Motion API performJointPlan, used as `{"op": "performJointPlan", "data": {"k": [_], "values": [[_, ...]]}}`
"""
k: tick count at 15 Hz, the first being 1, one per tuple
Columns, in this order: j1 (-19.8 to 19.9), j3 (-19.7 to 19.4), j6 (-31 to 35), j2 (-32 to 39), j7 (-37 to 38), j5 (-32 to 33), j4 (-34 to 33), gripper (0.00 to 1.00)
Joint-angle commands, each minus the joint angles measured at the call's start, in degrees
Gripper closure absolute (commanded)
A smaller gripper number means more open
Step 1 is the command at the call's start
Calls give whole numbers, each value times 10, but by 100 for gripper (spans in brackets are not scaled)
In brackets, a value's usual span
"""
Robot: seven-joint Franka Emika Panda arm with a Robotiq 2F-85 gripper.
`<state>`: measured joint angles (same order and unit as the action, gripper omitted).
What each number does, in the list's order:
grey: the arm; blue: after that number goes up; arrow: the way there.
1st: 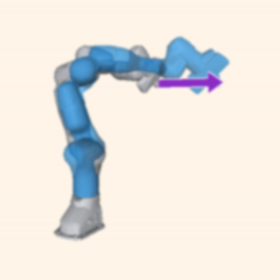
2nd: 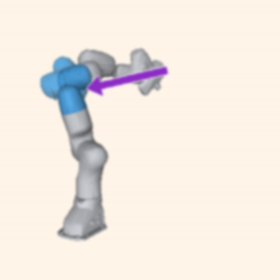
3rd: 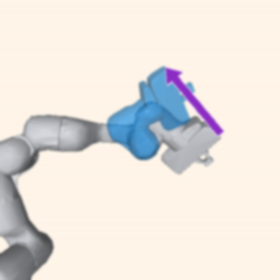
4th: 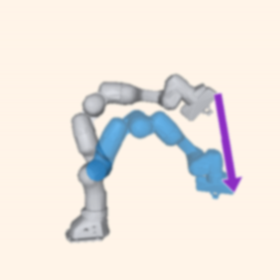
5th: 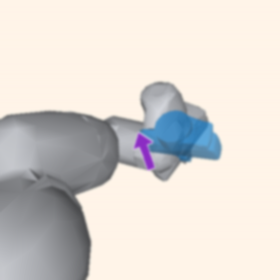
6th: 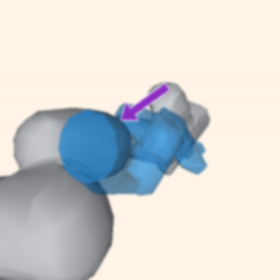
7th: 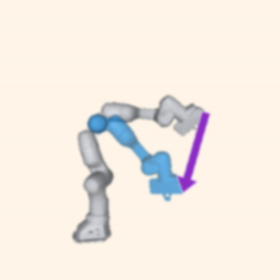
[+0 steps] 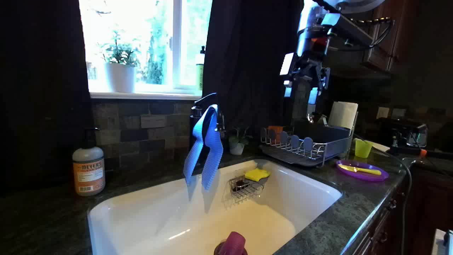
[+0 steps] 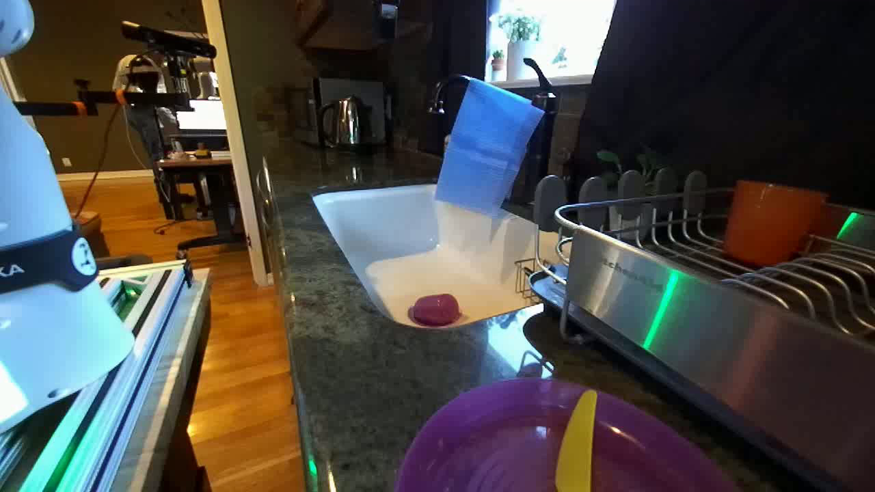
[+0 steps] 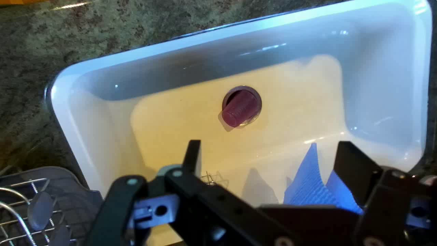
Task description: Put the orange cup inside the sink
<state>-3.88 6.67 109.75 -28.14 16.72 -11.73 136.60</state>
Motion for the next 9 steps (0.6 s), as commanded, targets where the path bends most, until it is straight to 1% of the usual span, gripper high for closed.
{"op": "performJointPlan", "data": {"k": [1, 4, 5, 8, 9], "values": [[3, 2, -2, 0, -1, -1, -1, 0], [3, 2, -2, 0, -1, -1, -1, 0], [8, 2, 27, 9, -3, 6, -3, 0], [24, -28, 32, 76, -29, 2, -55, 0], [34, -38, 37, 96, -25, 0, -73, 0]]}}
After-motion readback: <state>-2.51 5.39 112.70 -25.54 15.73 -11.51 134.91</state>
